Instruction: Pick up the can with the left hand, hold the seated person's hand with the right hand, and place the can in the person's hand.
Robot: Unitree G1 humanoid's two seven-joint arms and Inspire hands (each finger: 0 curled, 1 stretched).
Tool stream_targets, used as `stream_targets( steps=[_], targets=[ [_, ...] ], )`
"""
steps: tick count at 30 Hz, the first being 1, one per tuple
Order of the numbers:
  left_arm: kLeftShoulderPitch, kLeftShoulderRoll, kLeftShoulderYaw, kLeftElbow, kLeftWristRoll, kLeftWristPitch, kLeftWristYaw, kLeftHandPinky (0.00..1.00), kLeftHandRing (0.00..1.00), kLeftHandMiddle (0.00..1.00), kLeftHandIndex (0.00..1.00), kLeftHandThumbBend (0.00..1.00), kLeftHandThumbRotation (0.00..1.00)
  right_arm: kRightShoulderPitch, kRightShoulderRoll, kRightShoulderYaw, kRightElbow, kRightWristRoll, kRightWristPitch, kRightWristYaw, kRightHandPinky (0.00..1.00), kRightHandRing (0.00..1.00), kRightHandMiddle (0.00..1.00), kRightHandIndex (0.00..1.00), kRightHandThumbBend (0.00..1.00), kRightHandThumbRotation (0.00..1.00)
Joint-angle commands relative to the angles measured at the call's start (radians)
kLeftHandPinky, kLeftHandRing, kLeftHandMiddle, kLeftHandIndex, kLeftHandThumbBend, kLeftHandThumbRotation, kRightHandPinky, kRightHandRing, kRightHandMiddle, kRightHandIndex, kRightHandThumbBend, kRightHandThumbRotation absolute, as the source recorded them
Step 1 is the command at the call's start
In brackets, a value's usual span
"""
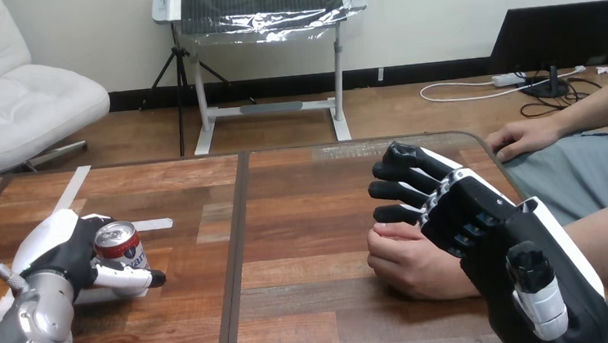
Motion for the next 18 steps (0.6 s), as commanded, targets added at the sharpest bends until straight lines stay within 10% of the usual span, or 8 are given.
stream_targets(
  steps=[1,18],
  targets=[
    [-0.076,0.002,-0.013,-0.006,0.02,-0.01,0.033,0.59,0.76,0.8,0.78,0.82,0.21,-0.029,-0.007,-0.016,-0.038,0.017,-0.006,-0.002,0.78,0.84,0.86,0.86,0.95,0.86],
    [-0.079,-0.003,-0.006,-0.021,0.017,0.003,0.061,0.53,0.69,0.74,0.72,0.77,0.09,-0.029,-0.005,-0.015,-0.043,0.012,-0.002,-0.006,0.78,0.84,0.86,0.86,0.95,0.87]
  ],
)
